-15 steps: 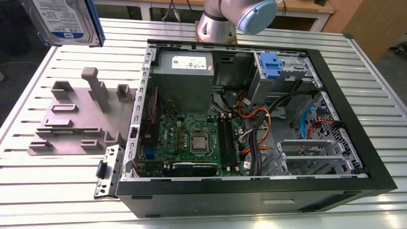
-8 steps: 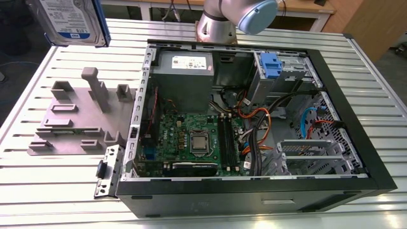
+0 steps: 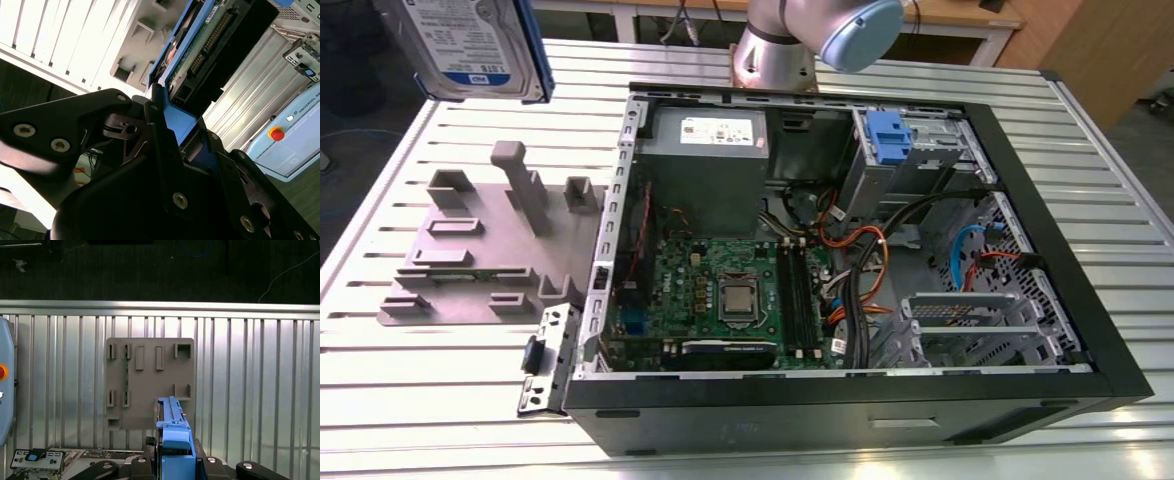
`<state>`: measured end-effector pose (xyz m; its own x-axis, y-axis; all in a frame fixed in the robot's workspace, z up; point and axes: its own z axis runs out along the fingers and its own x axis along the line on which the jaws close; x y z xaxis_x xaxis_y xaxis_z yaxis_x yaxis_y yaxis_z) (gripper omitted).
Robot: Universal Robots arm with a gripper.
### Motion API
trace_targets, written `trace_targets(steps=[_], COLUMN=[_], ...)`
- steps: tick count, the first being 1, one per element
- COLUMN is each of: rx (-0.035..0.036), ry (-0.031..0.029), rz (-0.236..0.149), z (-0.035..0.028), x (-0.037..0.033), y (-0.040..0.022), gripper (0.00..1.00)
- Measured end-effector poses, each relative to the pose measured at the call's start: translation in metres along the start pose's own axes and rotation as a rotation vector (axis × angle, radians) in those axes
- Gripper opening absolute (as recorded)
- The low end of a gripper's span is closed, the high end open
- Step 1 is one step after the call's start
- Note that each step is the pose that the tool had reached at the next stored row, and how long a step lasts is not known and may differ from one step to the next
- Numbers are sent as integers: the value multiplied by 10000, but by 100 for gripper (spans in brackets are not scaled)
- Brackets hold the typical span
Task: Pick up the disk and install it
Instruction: 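Pick up the disk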
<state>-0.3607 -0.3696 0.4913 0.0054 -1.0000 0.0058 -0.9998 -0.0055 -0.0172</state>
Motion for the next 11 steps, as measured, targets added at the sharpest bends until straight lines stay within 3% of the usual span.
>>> trace_targets(steps=[6,11], rx=[0,-1], ry=[58,155], rz=[-1,-3], z=[3,4], x=[86,147], y=[0,0], gripper=[36,36])
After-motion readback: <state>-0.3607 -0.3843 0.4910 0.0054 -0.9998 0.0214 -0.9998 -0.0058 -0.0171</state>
